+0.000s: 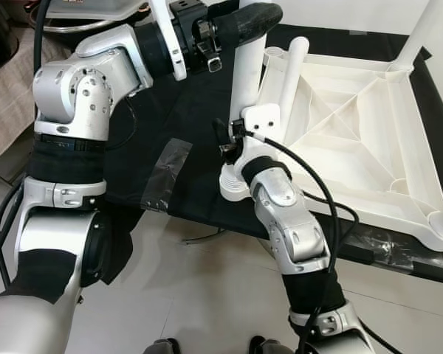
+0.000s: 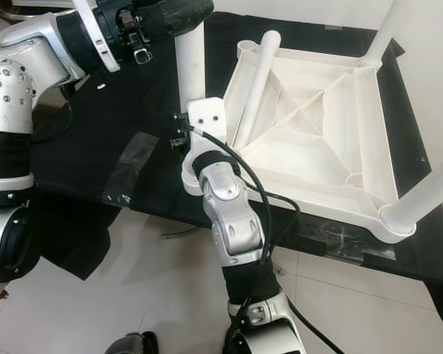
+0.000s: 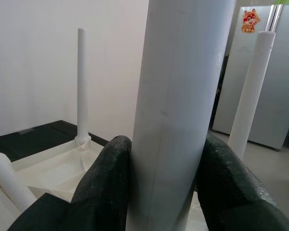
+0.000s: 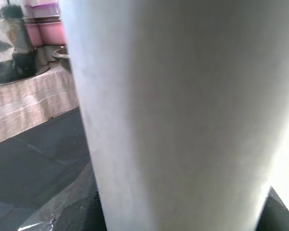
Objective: Building children table
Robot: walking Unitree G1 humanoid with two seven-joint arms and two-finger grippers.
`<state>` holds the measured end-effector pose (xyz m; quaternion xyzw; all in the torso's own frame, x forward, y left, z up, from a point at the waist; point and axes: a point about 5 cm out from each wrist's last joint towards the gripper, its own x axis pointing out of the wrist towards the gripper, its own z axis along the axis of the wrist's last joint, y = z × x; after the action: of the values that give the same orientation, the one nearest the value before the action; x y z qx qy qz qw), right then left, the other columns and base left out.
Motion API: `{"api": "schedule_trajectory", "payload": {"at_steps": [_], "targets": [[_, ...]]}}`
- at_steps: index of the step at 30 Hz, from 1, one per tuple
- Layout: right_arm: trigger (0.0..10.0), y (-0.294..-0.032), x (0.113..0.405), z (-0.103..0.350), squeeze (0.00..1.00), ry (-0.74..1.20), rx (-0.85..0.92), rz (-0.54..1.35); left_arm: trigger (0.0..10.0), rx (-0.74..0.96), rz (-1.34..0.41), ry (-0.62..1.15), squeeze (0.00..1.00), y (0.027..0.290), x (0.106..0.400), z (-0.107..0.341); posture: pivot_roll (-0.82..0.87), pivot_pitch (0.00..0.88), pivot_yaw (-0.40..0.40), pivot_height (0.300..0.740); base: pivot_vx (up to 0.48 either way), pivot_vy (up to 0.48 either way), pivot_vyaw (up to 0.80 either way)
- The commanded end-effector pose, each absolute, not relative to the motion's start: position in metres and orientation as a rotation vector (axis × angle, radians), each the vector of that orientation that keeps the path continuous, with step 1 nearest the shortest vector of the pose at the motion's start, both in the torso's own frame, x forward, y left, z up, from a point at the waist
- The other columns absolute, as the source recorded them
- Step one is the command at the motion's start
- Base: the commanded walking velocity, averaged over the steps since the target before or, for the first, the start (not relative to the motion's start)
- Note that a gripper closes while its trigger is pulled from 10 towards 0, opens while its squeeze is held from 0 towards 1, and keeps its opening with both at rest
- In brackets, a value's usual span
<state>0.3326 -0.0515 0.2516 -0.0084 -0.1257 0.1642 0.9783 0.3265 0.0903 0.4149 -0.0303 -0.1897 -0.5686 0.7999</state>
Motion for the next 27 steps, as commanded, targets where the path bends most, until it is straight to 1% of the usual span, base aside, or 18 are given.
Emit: {"api": "schedule_trajectory", "payload": {"at_steps": [1, 4, 5, 6, 7, 10, 11, 12, 14, 16, 17, 18, 19, 21, 22, 25, 27], "targets": [[10.0, -0.036, 0.329, 0.261, 0.00, -0.296, 0.026, 0.429, 0.0, -0.058, -1.222, -0.400, 0.00, 0.094, 0.325, 0.415, 0.01, 0.152, 0.057, 0.740, 0.000, 0.000, 0.00], [10.0, -0.040, 0.331, 0.265, 0.00, -0.310, 0.010, 0.462, 0.0, -0.057, -1.222, -0.399, 0.00, 0.095, 0.326, 0.414, 0.00, 0.157, 0.055, 0.740, 0.000, 0.000, 0.00], [10.0, -0.044, 0.333, 0.268, 0.84, -0.324, 0.002, 0.484, 0.0, -0.056, -1.222, -0.398, 0.00, 0.095, 0.326, 0.414, 0.00, 0.158, 0.054, 0.740, 0.000, 0.000, 0.00], [10.0, -0.047, 0.334, 0.270, 0.84, -0.335, -0.003, 0.497, 0.0, -0.055, -1.223, -0.398, 0.00, 0.095, 0.326, 0.414, 0.00, 0.158, 0.054, 0.740, 0.000, 0.000, 0.00], [10.0, -0.050, 0.335, 0.274, 1.00, -0.344, 0.010, 0.534, 0.0, -0.055, -1.224, -0.398, 0.00, 0.095, 0.327, 0.414, 0.00, 0.161, 0.054, 0.740, 0.000, 0.000, 0.00], [10.0, -0.055, 0.337, 0.283, 1.00, -0.370, 0.012, 0.648, 0.0, -0.055, -1.225, -0.400, 0.00, 0.094, 0.327, 0.414, 0.01, 0.163, 0.054, 0.740, 0.000, 0.000, 0.00], [10.0, -0.059, 0.337, 0.292, 1.00, -0.402, -0.003, 0.726, 0.0, -0.054, -1.226, -0.400, 0.00, 0.094, 0.327, 0.414, 0.01, 0.163, 0.054, 0.740, 0.000, 0.000, 0.00], [10.0, -0.059, 0.337, 0.292, 1.00, -0.402, -0.003, 0.726, 0.0, -0.054, -1.226, -0.400, 0.00, 0.094, 0.327, 0.414, 0.01, 0.163, 0.054, 0.740, 0.000, 0.000, 0.00], [10.0, -0.067, 0.336, 0.306, 1.00, -0.451, -0.036, 0.857, 0.0, -0.054, -1.229, -0.401, 0.00, 0.094, 0.326, 0.415, 0.01, 0.165, 0.057, 0.740, 0.000, 0.000, 0.00], [10.0, -0.067, 0.336, 0.306, 1.00, -0.451, -0.036, 0.857, 0.0, -0.054, -1.229, -0.401, 0.00, 0.094, 0.326, 0.415, 0.01, 0.165, 0.057, 0.740, 0.000, 0.000, 0.00], [10.0, -0.073, 0.337, 0.314, 1.00, -0.460, -0.072, 0.940, 0.0, -0.056, -1.231, -0.402, 0.00, 0.094, 0.326, 0.415, 0.01, 0.167, 0.056, 0.740, 0.000, 0.000, 0.00], [10.0, -0.079, 0.337, 0.320, 0.75, -0.469, -0.122, 1.015, 0.0, -0.057, -1.235, -0.402, 0.00, 0.093, 0.326, 0.415, 0.01, 0.168, 0.056, 0.740, 0.000, 0.000, 0.00], [10.0, -0.079, 0.337, 0.320, 0.75, -0.469, -0.122, 1.015, 0.0, -0.057, -1.235, -0.402, 0.00, 0.093, 0.326, 0.415, 0.01, 0.168, 0.056, 0.740, 0.000, 0.000, 0.00], [10.0, -0.087, 0.338, 0.327, 0.00, -0.465, -0.175, 1.138, 0.0, -0.058, -1.245, -0.401, 0.00, 0.091, 0.324, 0.414, 0.01, 0.171, 0.057, 0.740, 0.000, 0.000, 0.00], [10.0, -0.087, 0.338, 0.327, 0.00, -0.465, -0.175, 1.138, 0.0, -0.058, -1.245, -0.401, 0.00, 0.091, 0.324, 0.414, 0.01, 0.171, 0.057, 0.740, 0.000, 0.000, 0.00], [10.0, -0.095, 0.349, 0.331, 0.00, -0.402, -0.254, 1.232, 0.0, -0.046, -1.285, -0.391, 0.00, 0.087, 0.320, 0.412, 0.02, 0.173, 0.061, 0.740, 0.000, 0.000, 0.00], [10.0, -0.098, 0.351, 0.335, 0.00, -0.378, -0.263, 1.295, 0.0, -0.044, -1.310, -0.386, 0.00, 0.084, 0.319, 0.411, 0.02, 0.173, 0.063, 0.740, 0.000, 0.000, 0.00]]}}
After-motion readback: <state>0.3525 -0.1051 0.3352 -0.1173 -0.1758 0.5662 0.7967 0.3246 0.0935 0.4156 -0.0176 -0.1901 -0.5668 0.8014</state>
